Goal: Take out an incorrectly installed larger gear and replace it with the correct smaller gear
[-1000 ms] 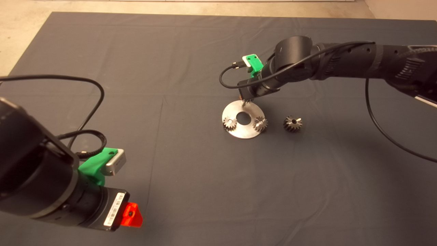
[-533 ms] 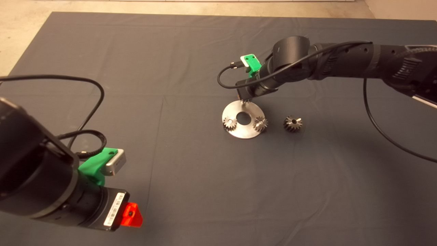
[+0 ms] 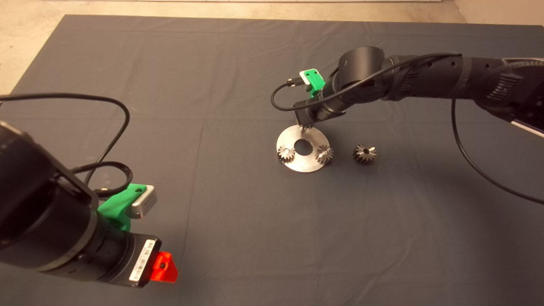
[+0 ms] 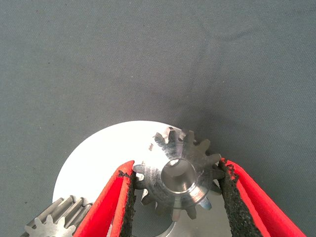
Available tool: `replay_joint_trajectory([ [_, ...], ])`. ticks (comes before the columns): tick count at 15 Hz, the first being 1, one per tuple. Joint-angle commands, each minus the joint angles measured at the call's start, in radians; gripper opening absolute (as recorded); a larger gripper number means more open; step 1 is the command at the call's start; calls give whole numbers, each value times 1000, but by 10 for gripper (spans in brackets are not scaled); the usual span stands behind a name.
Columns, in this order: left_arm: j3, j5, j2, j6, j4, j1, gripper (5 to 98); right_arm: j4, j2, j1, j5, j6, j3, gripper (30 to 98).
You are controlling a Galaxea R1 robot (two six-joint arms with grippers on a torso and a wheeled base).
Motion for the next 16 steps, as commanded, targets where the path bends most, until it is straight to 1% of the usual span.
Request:
replay_joint_trajectory([
  [1,16,16,1,-6,-14,-4,978,-12,8,23,4,2,1,414],
  [16,16,16,1,-5,-14,-4,978,-15,20,24,3,2,-8,413],
])
